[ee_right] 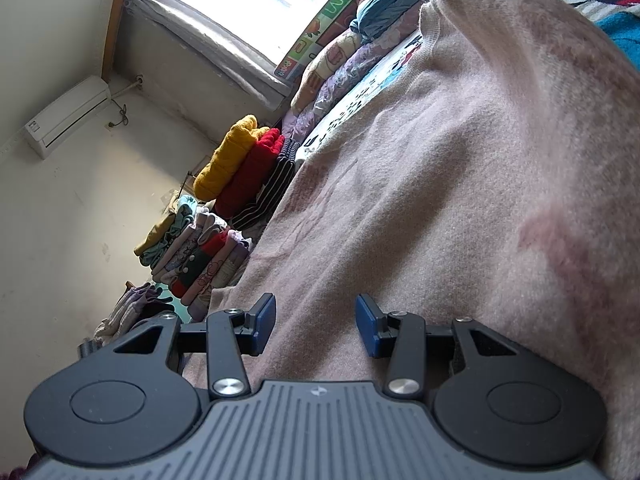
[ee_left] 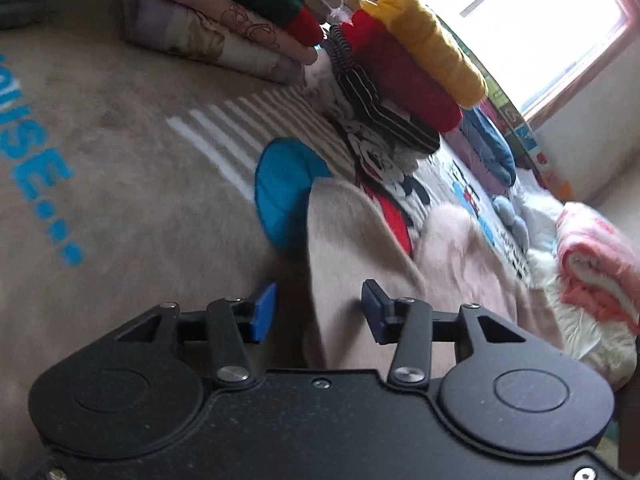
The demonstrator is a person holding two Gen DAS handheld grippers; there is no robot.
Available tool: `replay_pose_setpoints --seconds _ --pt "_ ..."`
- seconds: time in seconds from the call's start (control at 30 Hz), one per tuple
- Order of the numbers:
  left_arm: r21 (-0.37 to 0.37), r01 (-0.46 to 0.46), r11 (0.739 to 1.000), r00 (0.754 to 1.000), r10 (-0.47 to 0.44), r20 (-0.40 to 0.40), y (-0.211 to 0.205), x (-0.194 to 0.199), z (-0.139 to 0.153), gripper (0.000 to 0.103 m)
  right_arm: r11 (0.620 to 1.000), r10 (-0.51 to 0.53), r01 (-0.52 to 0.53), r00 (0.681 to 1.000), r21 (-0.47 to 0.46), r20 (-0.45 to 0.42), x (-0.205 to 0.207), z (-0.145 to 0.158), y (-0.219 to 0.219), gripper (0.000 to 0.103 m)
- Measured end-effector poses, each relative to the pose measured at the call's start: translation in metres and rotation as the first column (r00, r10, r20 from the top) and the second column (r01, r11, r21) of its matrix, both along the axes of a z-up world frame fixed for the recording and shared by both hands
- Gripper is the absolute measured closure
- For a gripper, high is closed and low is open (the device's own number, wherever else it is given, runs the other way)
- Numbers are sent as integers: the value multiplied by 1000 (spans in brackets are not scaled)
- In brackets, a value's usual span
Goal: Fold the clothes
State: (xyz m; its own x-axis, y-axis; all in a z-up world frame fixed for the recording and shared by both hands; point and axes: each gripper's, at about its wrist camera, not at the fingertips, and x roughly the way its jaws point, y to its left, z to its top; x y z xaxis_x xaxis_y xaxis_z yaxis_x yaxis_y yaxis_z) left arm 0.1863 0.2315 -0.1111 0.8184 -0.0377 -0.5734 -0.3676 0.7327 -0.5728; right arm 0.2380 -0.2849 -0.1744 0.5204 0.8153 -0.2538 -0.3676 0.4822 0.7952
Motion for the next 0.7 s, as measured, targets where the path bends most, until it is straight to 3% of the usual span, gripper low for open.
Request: replay_pose_setpoints --seconds 0.07,0.13,0.17,0.27,0.3,0.43,0.47,0.7 --pt "78 0 997 1000 0 3 -6 0 6 60 1000 3 -3 1000 2 3 0 0 0 59" --pt "155 -1 988 1000 0 6 -12 0 13 76 1000 7 -7 1000 5 6 1 -1 0 59" --pt "193 -1 981 1000 0 8 -15 0 16 94 1000 9 -9 1000 6 6 1 -1 0 59" --pt "306 -3 952 1000 -1 13 -24 -1 25 97 1000 13 -13 1000 11 7 2 -1 0 59" --pt "343 -3 939 1000 -2 14 -27 -1 29 103 1000 14 -14 1000 12 6 2 -1 -1 59" --pt "484 -6 875 1000 -4 20 -38 -1 41 103 1000 17 -17 1000 14 6 2 -1 0 58" --pt "500 -10 866 1000 2 16 -38 0 42 103 1000 17 -17 1000 13 7 2 -1 0 58" --pt "383 -73 921 991 108 -72 1 11 13 94 1000 19 -19 1000 13 7 3 -2 -1 58"
